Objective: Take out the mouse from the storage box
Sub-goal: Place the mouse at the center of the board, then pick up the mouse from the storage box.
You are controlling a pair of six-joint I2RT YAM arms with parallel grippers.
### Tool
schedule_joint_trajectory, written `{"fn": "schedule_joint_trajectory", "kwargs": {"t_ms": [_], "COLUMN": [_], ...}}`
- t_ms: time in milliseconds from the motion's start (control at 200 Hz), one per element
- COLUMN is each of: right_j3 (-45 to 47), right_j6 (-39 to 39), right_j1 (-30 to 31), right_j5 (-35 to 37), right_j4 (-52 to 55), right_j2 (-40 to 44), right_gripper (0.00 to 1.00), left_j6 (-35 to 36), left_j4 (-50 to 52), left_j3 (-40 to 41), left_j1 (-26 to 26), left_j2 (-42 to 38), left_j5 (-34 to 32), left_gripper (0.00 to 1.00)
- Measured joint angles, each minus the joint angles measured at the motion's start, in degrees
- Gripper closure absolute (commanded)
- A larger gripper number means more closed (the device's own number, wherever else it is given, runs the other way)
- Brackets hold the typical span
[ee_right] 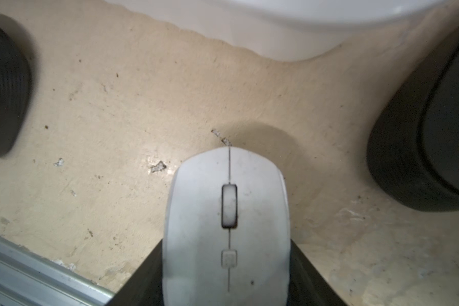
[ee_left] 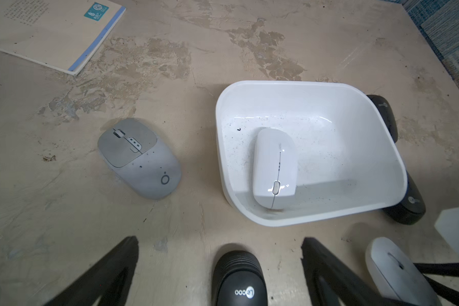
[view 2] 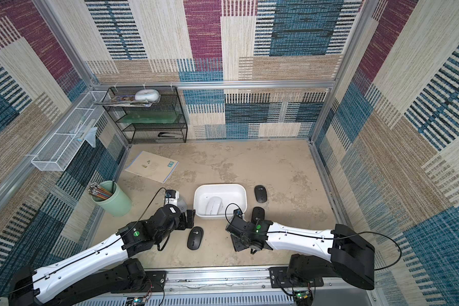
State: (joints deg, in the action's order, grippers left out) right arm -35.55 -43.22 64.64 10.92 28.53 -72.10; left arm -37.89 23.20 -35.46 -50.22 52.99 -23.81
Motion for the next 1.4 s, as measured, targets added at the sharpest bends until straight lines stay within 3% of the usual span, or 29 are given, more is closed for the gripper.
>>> {"fn": "schedule_joint_trajectory", "kwargs": {"t_ms": [265, 511, 716, 836, 967, 1402], "right_j3": [1.8, 1.2, 0.2, -1.1, -3.8, -5.4], "right_j6": [-0.6, -0.6, -0.5, 0.1, 1.3, 6.4], "right_j1": [0.1, 0.1, -0.3, -0.9, -2.4, -4.5], "right_j5": [0.5, 2.9, 10.8, 14.6, 18.5, 24.9], "right_j4": [-2.4, -2.1, -1.2, -0.7, -2.5, -6.3], "right_j2": [-0.9, 6.1, 12.2, 12.3, 11.3, 13.4], "right_gripper": [0.17, 0.16, 0.15, 0.14, 0.14, 0.14], "left_j6": [0.7, 3.9, 8.3, 9.4, 9.8, 10.4], "left_j4": [-1.5, -1.9, 0.5, 3.5, 5.9, 10.7], "left_j3": [-1.9, -7.8, -21.5, -25.2, -31.5, -37.4], "left_j1": [0.1, 2.1, 3.3, 3.3, 3.4, 3.5], "left_j2": [4.8, 11.1, 26.6, 32.2, 41.0, 52.5], "left_j5": [4.2, 9.1, 16.5, 19.4, 20.1, 19.0], "left_gripper": [0.00, 0.00, 0.00, 0.01, 0.01, 0.05]}}
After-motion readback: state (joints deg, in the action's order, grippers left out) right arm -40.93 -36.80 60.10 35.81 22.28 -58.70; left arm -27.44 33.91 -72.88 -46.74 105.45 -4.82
